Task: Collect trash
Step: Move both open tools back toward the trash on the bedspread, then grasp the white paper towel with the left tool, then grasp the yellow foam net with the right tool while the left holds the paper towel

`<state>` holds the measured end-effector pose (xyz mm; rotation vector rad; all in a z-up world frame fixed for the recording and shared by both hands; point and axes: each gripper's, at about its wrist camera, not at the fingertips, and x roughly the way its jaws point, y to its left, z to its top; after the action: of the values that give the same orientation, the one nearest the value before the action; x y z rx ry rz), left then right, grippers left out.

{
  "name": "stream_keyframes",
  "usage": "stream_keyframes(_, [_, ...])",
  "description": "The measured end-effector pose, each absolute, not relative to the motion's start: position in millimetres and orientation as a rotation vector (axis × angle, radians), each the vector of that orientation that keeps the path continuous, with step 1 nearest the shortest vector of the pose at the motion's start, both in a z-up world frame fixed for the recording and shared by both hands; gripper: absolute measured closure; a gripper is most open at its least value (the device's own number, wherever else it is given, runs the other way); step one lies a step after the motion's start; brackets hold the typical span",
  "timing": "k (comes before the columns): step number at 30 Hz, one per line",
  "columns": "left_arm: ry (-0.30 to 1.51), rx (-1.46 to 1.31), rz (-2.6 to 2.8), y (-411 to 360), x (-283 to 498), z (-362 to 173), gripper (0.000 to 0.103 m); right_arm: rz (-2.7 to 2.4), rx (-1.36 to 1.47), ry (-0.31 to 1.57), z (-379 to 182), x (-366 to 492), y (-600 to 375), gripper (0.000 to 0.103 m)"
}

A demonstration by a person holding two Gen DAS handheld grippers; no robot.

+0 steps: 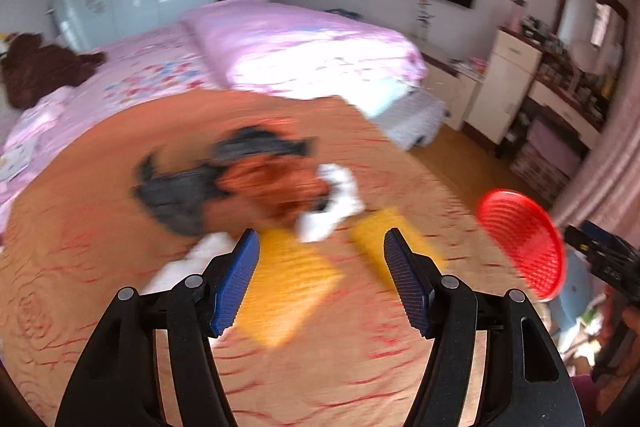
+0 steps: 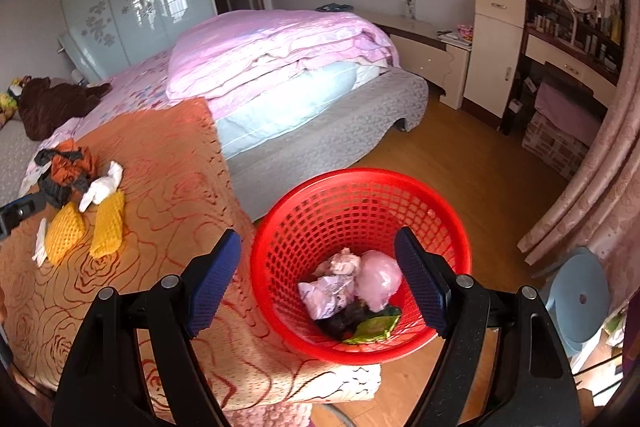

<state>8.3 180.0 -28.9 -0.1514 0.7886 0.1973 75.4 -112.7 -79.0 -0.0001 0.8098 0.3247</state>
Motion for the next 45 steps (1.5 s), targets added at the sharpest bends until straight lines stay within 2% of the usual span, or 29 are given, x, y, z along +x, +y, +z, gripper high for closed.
stream_keyframes(10, [0.872, -0.311, 0.383, 268, -23, -53, 0.041, 0.368, -0.035, 0.849, -90, 68, -89, 0.027])
stream_keyframes(18, [0.885, -0.356, 0.330, 266, -21, -66, 0.042, 0.396, -0.055, 0.848, -90, 62, -74, 0.027])
stream_keyframes(20, [0.899, -0.378, 0.323, 267, -18, -73, 0.050, 0.413, -0.069, 0.844, -91, 60, -67, 0.027])
stream_keyframes(22, [0.890, -0.384, 0.327, 268, -17, -74, 0.052, 0.430, -0.084, 0.844, -91, 59, -60, 0.027])
stream_keyframes(24, [0.885, -0.393, 0.312, 267, -17, -76, 0.069, 0.452, -0.102, 0.845, -93, 56, -48, 0.027])
stream_keyframes(29, [0.869, -0.406, 0.280, 265, -18, -79, 0.087, 0.527, -0.141, 0.837, -91, 50, -17, 0.027])
stream_keyframes(33, [0.828, -0.414, 0.274, 263, -26, -71, 0.090, 0.586, -0.160, 0.811, -86, 46, 6, 0.027])
stream_keyframes(45, [0.671, -0.371, 0.324, 260, -54, -20, 0.090, 0.694, -0.206, 0.807, -88, 58, 73, 0.028])
